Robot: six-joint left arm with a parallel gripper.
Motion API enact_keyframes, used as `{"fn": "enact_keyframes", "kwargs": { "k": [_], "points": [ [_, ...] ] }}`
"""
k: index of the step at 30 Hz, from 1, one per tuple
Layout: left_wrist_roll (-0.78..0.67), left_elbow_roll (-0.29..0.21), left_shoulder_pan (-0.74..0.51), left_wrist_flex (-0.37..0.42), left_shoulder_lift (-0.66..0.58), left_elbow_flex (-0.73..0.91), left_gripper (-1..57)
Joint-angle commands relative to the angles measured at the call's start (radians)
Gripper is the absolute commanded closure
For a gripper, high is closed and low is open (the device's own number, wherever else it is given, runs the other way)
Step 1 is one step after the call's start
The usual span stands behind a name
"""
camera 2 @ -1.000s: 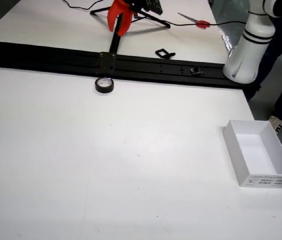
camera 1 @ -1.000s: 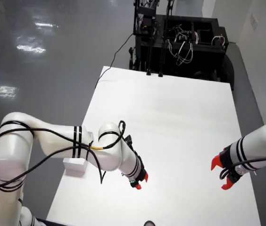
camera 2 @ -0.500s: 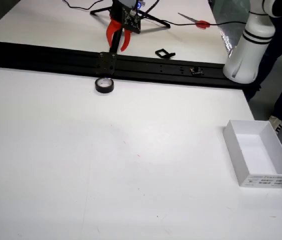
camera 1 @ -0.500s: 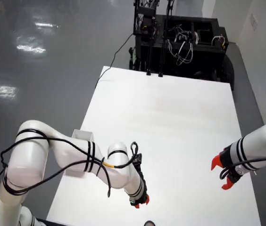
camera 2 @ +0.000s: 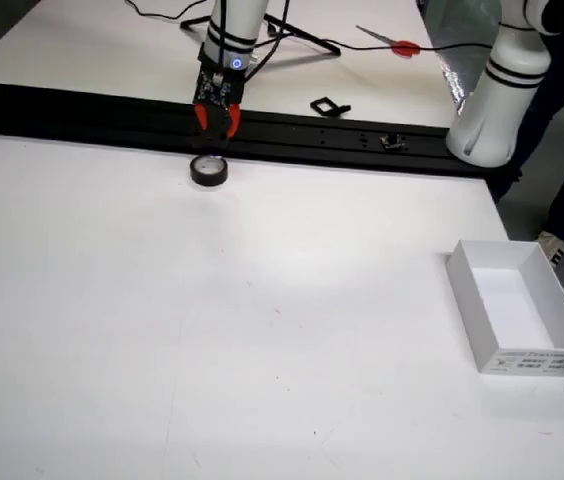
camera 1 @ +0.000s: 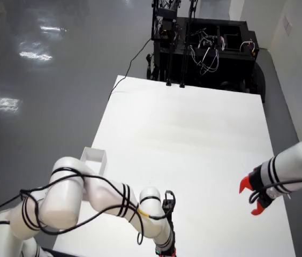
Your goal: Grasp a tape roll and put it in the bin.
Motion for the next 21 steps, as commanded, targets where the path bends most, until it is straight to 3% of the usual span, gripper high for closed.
{"fn": "enact_keyframes", "kwargs": {
  "k": [1, 21],
  "points": [
    [0.066, -0.031, -0.033, -0.007, 0.14, -0.053, 34.8],
    [0.024, -0.024, -0.013, -0.107, 0.16, 0.01, 36.5]
  ]
}}
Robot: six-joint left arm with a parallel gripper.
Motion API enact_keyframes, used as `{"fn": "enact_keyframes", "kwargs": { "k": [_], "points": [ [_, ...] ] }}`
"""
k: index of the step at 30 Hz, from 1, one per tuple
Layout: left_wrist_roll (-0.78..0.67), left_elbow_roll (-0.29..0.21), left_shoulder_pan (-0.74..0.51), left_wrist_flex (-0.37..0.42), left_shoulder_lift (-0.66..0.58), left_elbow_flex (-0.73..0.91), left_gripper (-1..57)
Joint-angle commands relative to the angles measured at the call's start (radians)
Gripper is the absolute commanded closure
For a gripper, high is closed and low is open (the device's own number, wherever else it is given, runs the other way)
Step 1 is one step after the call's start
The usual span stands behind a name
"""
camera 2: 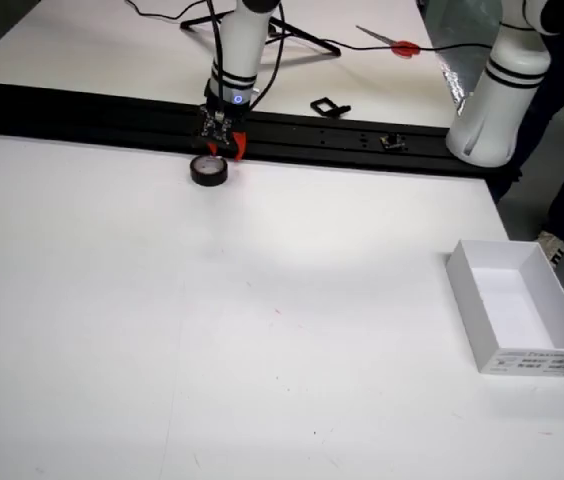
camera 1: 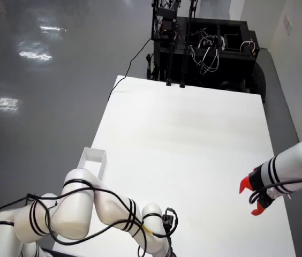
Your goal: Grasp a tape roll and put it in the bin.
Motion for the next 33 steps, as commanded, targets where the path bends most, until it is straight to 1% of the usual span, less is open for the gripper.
{"fn": "enact_keyframes", "kwargs": {
  "k": [1, 4, 7, 10, 12, 16, 21, 24, 25, 31, 33],
  "points": [
    [-0.016, 0.0, 0.016, -0.053, 0.034, 0.008, 36.5],
    [-0.021, 0.0, 0.02, -0.053, 0.04, -0.001, 36.3],
    [-0.033, 0.0, 0.022, -0.024, 0.053, -0.03, 35.4],
    [-0.044, -0.003, 0.025, -0.021, 0.061, -0.045, 35.2],
    [-0.05, -0.003, 0.027, 0.003, 0.058, -0.055, 34.5],
    [-0.062, -0.001, 0.042, 0.013, 0.035, -0.055, 34.3],
    [-0.073, -0.001, 0.045, 0.063, 0.023, -0.048, 32.9],
    [-0.094, 0.002, 0.056, 0.025, -0.039, -0.009, 33.1],
    [-0.094, 0.005, 0.059, 0.023, -0.048, -0.007, 33.2],
    [-0.099, 0.007, 0.068, 0.014, -0.06, 0.011, 33.2],
    [-0.104, 0.007, 0.073, -0.006, -0.063, 0.018, 33.5]
  ]
}}
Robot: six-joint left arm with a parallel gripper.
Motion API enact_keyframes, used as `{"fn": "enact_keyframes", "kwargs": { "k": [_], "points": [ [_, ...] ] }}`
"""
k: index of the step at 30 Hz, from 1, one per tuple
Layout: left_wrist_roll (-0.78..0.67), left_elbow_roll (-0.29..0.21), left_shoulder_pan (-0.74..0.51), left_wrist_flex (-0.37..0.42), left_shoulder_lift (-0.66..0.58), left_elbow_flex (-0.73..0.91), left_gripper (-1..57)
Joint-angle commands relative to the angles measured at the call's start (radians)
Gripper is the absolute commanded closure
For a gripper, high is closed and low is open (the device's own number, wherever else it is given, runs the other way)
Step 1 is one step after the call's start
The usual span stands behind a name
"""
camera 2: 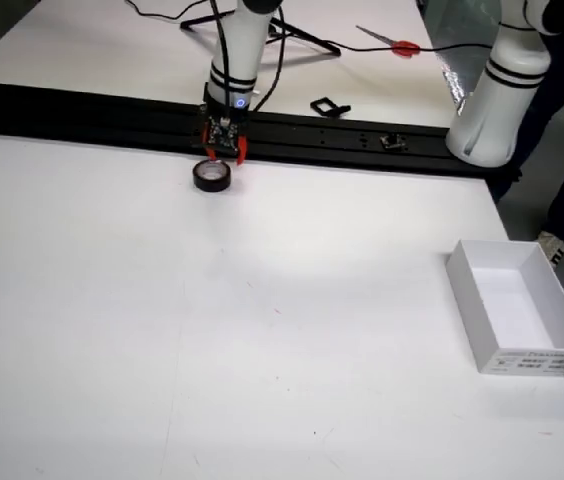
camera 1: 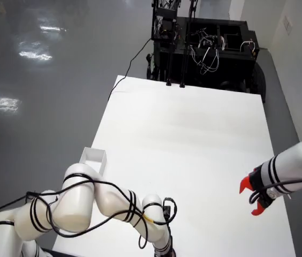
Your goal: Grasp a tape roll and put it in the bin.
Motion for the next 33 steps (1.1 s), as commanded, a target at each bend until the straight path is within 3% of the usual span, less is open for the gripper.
{"fn": "enact_keyframes", "kwargs": {
  "k": [1, 7, 20, 33],
  "points": [
    [-0.034, 0.005, 0.026, -0.04, -0.061, 0.045, 33.7],
    [-0.041, 0.005, 0.031, -0.09, -0.04, 0.045, 35.1],
    [-0.051, 0.003, 0.031, -0.083, -0.002, 0.046, 35.2],
    [-0.066, 0.0, 0.013, -0.122, 0.028, 0.057, 36.6]
  ]
}}
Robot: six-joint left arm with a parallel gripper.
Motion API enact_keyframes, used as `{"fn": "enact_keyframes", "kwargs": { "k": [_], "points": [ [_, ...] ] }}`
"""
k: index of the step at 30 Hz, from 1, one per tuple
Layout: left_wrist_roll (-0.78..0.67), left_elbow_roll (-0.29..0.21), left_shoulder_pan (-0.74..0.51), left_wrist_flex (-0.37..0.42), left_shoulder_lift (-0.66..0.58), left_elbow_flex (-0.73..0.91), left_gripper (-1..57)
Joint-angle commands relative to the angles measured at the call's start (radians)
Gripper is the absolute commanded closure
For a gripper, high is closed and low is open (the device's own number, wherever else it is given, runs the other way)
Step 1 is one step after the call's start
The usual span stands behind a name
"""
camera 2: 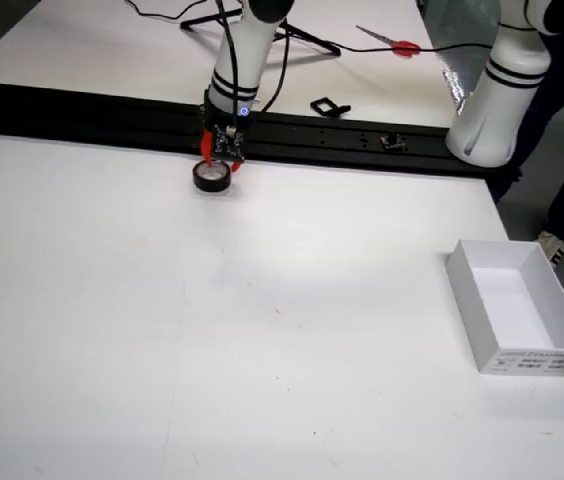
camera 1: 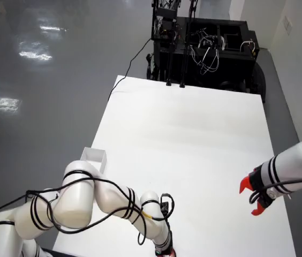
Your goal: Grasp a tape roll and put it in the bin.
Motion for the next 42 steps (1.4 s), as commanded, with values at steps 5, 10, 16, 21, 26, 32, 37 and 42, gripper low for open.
{"fn": "enact_keyframes", "kwargs": {
  "k": [5, 10, 16, 21, 26, 32, 37, 42],
  "points": [
    [-0.023, -0.003, -0.008, -0.04, 0.029, 0.035, 37.4],
    [-0.032, -0.002, -0.005, -0.057, 0.015, 0.064, 39.6],
    [-0.044, -0.002, -0.007, -0.08, 0.015, 0.087, 41.0],
    [-0.055, 0.001, -0.008, -0.089, 0.015, 0.091, 46.5],
    [-0.07, 0.003, -0.013, -0.091, 0.015, 0.091, 57.0],
    [-0.122, 0.006, -0.001, -0.068, 0.006, 0.083, 57.0],
    [-0.251, 0.069, 0.045, -0.069, -0.057, 0.083, 57.0],
    [-0.467, 0.192, 0.125, -0.053, -0.146, 0.083, 57.0]
  ]
}}
